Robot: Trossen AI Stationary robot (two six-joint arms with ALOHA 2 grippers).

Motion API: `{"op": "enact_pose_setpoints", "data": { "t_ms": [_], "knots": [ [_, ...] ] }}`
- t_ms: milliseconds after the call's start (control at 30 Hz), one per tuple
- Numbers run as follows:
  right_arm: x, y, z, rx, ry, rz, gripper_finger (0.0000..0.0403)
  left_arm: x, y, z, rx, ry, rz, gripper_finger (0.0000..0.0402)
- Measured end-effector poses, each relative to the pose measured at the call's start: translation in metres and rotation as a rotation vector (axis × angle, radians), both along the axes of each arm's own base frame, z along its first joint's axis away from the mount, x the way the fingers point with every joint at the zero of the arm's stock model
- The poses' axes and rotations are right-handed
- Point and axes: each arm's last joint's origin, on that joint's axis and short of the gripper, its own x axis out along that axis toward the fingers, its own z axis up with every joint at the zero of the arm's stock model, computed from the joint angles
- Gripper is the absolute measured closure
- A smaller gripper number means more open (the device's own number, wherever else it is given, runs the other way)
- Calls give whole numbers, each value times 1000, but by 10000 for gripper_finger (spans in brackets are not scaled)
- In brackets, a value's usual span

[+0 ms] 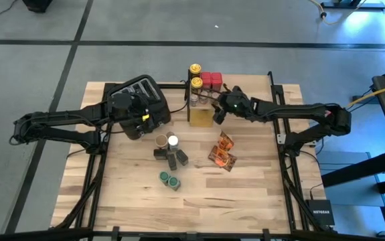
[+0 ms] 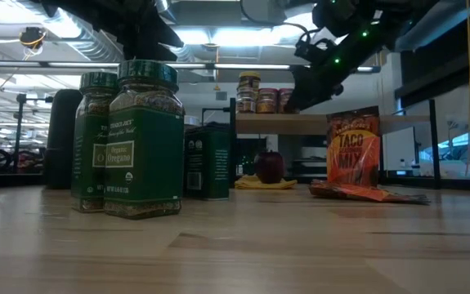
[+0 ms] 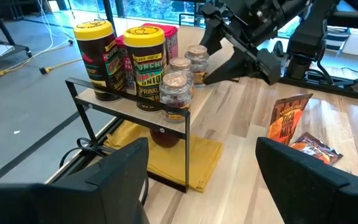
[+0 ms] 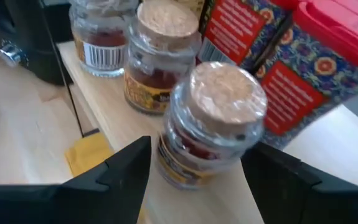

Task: Shelf spices
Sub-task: Put the brown seasoning bottle on the shelf

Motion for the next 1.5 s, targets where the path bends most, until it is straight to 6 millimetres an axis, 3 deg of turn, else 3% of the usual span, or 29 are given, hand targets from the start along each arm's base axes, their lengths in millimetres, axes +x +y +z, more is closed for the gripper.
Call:
{"op": "enact_pose_setpoints", "data": {
  "t_ms": [433,733,1067,1500],
  "knots": [
    [2,0,4,-37,-23,18,153,0,0,0,-1,-2,1,112],
    [-16,6,24,-57,-25,19,153,0,0,0,-4,3,1,112],
    [-20,5,10,-39,111,-24,153,0,0,0,-5,1,1,112],
    [-5,-1,3,-96,81,-19,153,0,0,0,-5,1,2,112]
  ]
}}
